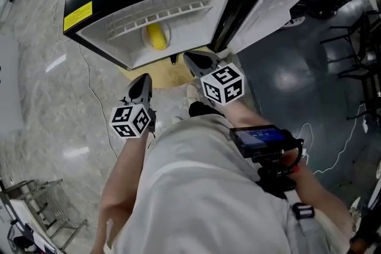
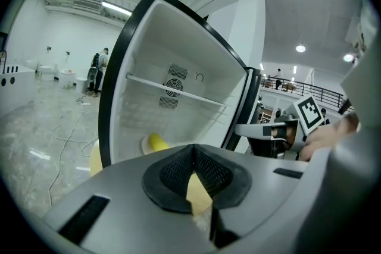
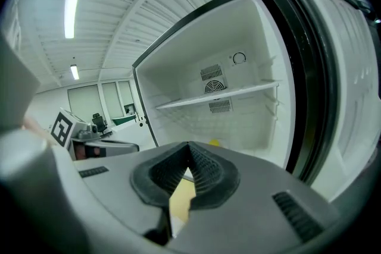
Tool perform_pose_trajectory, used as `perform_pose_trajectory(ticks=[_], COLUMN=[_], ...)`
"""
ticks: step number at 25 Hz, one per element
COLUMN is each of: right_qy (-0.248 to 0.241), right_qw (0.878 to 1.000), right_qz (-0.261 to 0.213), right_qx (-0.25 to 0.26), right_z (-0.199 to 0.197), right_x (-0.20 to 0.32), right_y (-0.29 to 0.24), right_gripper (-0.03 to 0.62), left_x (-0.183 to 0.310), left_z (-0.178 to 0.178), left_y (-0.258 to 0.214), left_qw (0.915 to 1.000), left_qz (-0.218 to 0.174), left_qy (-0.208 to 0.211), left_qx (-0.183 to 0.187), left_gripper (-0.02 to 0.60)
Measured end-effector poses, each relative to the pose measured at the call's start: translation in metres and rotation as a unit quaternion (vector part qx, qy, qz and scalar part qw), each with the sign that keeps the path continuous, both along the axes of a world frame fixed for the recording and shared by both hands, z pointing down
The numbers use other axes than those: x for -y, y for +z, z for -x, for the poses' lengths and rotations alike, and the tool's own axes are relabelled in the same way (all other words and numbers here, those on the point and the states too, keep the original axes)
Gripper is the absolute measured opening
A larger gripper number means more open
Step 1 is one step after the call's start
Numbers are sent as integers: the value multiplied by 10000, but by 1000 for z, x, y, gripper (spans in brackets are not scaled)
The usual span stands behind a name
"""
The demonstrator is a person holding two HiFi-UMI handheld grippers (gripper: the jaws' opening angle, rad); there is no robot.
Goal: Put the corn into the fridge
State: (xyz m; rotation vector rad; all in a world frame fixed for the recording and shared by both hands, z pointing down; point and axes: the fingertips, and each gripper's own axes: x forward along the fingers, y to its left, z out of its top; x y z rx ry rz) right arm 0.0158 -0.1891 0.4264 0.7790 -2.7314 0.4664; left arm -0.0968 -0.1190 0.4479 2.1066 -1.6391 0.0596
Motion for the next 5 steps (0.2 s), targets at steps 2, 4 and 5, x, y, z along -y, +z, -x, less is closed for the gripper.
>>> perform_pose_trajectory(ticks=[2, 4, 5], right_qy=[9, 17, 22], right_qw=[10000, 10000, 10000], right_qz=[0, 3, 4], right_qx=[-3, -8, -10], right_z=[-2, -5, -6], right_x=[-4, -5, -5], right_y=[1, 4, 5], right_gripper=[6, 8, 8], left_x=[-2, -2, -1], left_z=[-2, -4, -6], left_y=[1, 3, 4], left_qw=[10000, 10000, 10000], left_qz=[-2, -3, -4], left_qy=[31, 54, 65], left_qx=[4, 0, -3], left_gripper=[8, 8, 8])
